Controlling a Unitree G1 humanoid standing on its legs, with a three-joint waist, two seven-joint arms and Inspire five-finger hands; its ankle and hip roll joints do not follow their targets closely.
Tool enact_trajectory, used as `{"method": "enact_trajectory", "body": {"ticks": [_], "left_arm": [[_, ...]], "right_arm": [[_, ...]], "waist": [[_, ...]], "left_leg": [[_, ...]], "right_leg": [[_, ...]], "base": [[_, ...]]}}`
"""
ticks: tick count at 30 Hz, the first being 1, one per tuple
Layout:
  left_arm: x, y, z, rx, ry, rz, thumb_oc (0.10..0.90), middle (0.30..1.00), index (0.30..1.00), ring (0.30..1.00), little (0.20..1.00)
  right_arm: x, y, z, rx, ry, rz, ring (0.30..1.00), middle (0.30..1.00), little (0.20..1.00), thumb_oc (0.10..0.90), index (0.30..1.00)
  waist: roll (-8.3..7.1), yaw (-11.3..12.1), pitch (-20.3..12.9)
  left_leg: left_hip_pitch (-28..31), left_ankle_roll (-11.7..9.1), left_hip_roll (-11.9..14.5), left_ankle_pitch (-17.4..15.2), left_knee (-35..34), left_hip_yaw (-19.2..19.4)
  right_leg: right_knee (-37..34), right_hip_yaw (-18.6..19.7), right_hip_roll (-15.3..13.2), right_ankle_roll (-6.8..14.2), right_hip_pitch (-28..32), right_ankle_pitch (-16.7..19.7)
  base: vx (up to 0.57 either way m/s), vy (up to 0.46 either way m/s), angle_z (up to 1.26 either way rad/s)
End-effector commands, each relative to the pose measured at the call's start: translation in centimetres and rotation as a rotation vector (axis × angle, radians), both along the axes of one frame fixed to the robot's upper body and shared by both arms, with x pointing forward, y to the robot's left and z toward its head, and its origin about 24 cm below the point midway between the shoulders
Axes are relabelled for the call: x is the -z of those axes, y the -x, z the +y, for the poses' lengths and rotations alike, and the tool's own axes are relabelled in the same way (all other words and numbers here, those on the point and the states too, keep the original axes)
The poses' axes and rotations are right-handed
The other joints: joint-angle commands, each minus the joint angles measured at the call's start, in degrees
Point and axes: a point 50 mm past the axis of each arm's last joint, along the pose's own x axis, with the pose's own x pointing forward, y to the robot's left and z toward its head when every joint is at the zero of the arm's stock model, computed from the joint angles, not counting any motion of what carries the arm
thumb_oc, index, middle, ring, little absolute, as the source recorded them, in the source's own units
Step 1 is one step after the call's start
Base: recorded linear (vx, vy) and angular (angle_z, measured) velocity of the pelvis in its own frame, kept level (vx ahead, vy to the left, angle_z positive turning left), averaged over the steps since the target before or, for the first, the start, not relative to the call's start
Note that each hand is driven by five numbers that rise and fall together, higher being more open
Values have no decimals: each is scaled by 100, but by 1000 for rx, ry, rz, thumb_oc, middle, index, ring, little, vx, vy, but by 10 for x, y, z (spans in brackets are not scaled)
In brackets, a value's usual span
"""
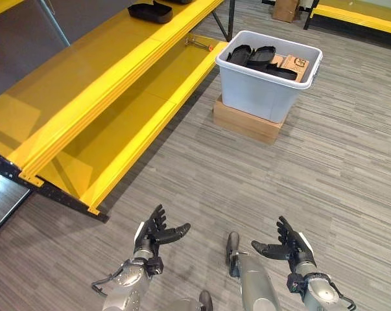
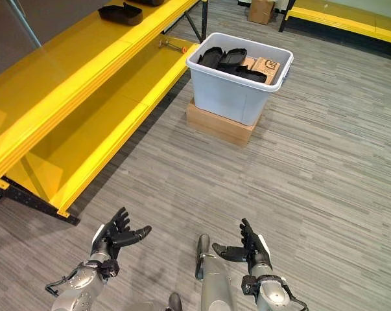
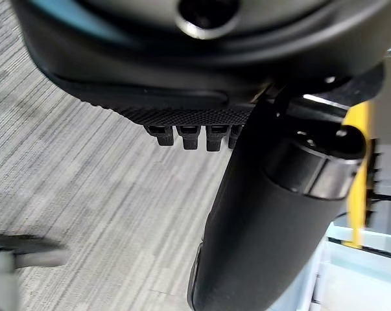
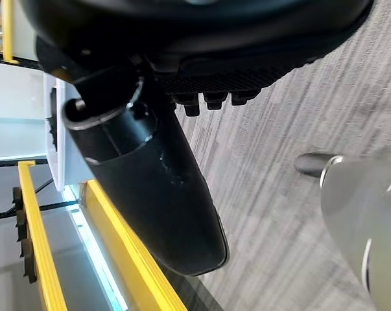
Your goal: Move parts from the plastic box to the shelf.
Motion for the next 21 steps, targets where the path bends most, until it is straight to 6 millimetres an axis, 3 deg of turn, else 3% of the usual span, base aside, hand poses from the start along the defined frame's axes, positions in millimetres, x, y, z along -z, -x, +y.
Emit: {"method": "enact_trajectory", "body": {"ticks": [1,2,3,4,5,6,7,8,10,11,13,15,16,17,18,19,20,21], "left_arm": [[-39,-21,-3,53,-2,-231,900,1000,1000,1000,1000],[-39,-21,-5,54,4,-231,900,1000,1000,1000,1000],[-40,-22,-9,50,27,-237,900,1000,1000,1000,1000],[-40,-22,-8,50,27,-237,900,1000,1000,1000,1000],[-39,-22,-9,42,33,-236,900,1000,1000,1000,1000],[-39,-22,-9,42,33,-236,900,1000,1000,1000,1000],[-39,-21,-8,28,50,-234,900,1000,1000,1000,1000],[-41,-22,-11,35,52,-240,900,1000,1000,1000,1000],[-43,-23,-11,36,53,-248,900,1000,1000,1000,1000],[-43,-22,-10,32,51,-244,900,1000,1000,1000,1000],[-41,-21,-10,23,61,-237,900,1000,1000,1000,1000],[-39,-17,-7,6,59,-229,900,1000,1000,1000,1000],[-37,-15,-6,2,54,-217,900,1000,1000,1000,1000],[-31,-10,-3,-18,40,-195,900,1000,1000,1000,1000],[-31,-10,-3,-18,41,-195,900,1000,1000,1000,1000],[-32,-11,-2,-15,31,-201,900,1000,1000,1000,1000],[-33,-12,-3,-12,33,-202,900,1000,1000,1000,1000],[-33,-12,-2,-8,38,-209,900,1000,1000,1000,1000]], "right_arm": [[-34,-21,-15,-33,85,-188,1000,1000,1000,900,1000],[-34,-21,-15,-37,91,-187,1000,1000,1000,900,1000],[-36,-24,-16,-46,100,-191,1000,1000,1000,900,1000],[-36,-24,-16,-46,100,-191,1000,1000,1000,900,1000],[-37,-25,-15,-55,102,-194,1000,1000,1000,900,1000],[-37,-25,-15,-55,102,-194,1000,1000,1000,900,1000],[-40,-28,-17,-67,113,-208,1000,1000,1000,900,1000],[-45,-31,-21,-59,131,-226,1000,1000,1000,900,1000],[-47,-32,-23,-56,138,-235,1000,1000,1000,900,1000],[-47,-33,-24,-42,144,-235,1000,1000,1000,900,1000],[-47,-33,-24,-34,147,-236,1000,1000,1000,900,1000],[-47,-31,-26,-19,165,-235,1000,1000,1000,900,1000],[-47,-30,-27,-20,179,-235,1000,1000,1000,900,1000],[-44,-30,-26,-25,200,-223,1000,1000,1000,900,1000],[-44,-30,-26,-25,200,-223,1000,1000,1000,900,1000],[-43,-31,-26,-33,210,-220,1000,1000,1000,900,1000],[-44,-33,-27,-39,217,-222,1000,1000,1000,900,1000],[-43,-32,-23,-60,200,-215,1000,1000,1000,900,1000]], "waist": [[74,-130,-324],[99,-179,-366],[177,-203,-398],[157,-214,-409],[200,-206,-478],[197,-210,-480],[154,-107,-493],[48,81,-271],[-36,134,-234],[-126,295,-139],[-175,377,-131],[-198,424,-143],[-182,464,-162],[-35,620,-212],[-31,616,-215],[36,665,-284],[91,663,-345],[154,633,-467]], "left_leg": [[473,-333,557,-168,352,-57],[480,-437,640,-23,486,-84],[482,-560,802,321,725,-129],[467,-557,780,348,710,-139],[427,-705,888,752,954,-155],[425,-704,885,756,951,-158],[-98,-908,935,1753,2311,-369],[-735,-925,557,1818,3392,-565],[-1082,-844,569,1775,3564,-571],[-1610,-612,781,1418,3234,-561],[-1815,-556,877,1353,2789,-569],[-1770,-602,1781,1612,916,-463],[-1597,-669,1996,1872,29,-406],[-1514,-814,2001,2350,-1034,-1015],[-1512,-815,2004,2375,-1061,-1020],[-1511,-940,1919,2489,-1440,-1273],[-1493,-1029,1874,2559,-1608,-1230],[-1299,-1016,1871,2381,-1577,-1070]], "right_leg": [[-181,92,91,327,474,144],[-82,240,209,252,492,94],[249,256,321,141,403,-67],[226,255,299,142,398,-45],[192,248,439,24,546,-190],[189,246,435,24,545,-188],[192,393,656,-223,835,-441],[94,634,748,-343,1155,-552],[30,710,736,-369,1261,-570],[-93,842,758,-364,1548,-709],[-216,921,716,-304,1687,-736],[-267,1042,647,-155,1832,-865],[-292,1084,632,-115,1880,-918],[-484,1278,748,-59,2161,-1017],[-502,1272,752,-60,2161,-999],[-660,1381,805,-33,2335,-1019],[-729,1427,799,-1,2490,-1047],[-663,1477,699,77,2595,-1128]], "base": [[426,-184,33],[358,-149,45],[349,-150,46],[342,-169,31],[129,-88,5],[393,-277,-15],[396,-291,-3],[390,-291,5],[260,-145,-42],[308,-129,-67],[284,-11,-48],[345,133,-45],[461,263,-39],[344,201,-41],[391,199,-75],[286,135,-80],[504,314,-97],[359,253,-54]]}}
